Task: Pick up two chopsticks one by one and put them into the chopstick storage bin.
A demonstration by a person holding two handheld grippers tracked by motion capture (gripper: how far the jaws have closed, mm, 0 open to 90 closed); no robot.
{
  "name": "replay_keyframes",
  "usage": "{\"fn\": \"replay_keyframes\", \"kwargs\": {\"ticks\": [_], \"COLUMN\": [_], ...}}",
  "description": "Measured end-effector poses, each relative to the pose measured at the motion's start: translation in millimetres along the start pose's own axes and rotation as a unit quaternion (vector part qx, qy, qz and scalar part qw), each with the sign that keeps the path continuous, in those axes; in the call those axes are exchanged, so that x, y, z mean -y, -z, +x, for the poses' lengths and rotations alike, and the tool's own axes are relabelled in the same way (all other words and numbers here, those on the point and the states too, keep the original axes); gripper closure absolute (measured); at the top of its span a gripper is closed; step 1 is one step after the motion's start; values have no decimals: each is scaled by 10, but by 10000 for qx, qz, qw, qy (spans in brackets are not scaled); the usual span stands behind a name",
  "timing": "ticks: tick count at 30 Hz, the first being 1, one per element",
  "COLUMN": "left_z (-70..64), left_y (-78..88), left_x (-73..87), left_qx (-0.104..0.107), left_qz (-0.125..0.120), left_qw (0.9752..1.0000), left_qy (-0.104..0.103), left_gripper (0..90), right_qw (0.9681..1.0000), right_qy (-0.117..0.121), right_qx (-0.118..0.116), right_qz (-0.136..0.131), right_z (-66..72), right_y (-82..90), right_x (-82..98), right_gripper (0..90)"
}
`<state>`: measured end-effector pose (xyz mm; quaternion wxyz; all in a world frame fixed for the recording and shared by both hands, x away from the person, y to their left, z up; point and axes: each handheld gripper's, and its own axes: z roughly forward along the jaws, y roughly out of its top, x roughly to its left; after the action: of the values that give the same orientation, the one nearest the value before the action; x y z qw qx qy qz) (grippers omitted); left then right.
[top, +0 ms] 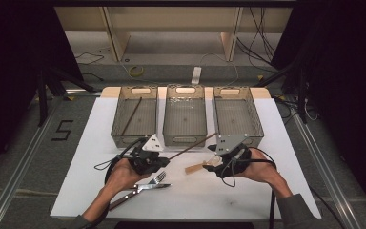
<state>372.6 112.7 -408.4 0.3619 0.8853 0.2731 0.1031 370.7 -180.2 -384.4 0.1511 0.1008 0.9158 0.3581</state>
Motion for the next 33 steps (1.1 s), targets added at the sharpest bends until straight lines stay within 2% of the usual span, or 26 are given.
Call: {"fn": "replay_keyframes", "kwargs": {"ticks": [3,6,8,14,18,24,30,33], "left_z": [78,154,193,266,357,567,740,860], "left_y": [63,121,142,214,272,362,419,441], "left_x": [18,42,59,69,91,109,59,43], "left_qx": [-147,-253,-275,-468,-658,-954,-1084,-1189], "left_qz": [-116,-230,-296,-380,-452,-571,-718,-837], "left_qw": [9996,9986,9977,9958,9935,9879,9825,9782], "left_qy": [209,410,547,695,811,1085,1336,1481], "left_gripper": [854,854,854,854,854,854,854,854], "right_qw": [9995,9990,9990,9990,9992,9990,9989,9989], "right_qy": [-236,-366,-367,-431,-404,-440,-460,-467], "right_qx": [-12,-46,-35,-12,-40,-59,-97,-57], "right_qz": [-222,-271,-233,-155,-59,-41,-10,-23], "right_z": [-8,-10,3,37,65,98,127,134], "right_y": [-10,-44,-71,-152,-187,-203,-235,-234], "right_x": [31,60,75,115,127,157,199,206], "right_gripper": [358,337,329,326,315,311,302,291]}}
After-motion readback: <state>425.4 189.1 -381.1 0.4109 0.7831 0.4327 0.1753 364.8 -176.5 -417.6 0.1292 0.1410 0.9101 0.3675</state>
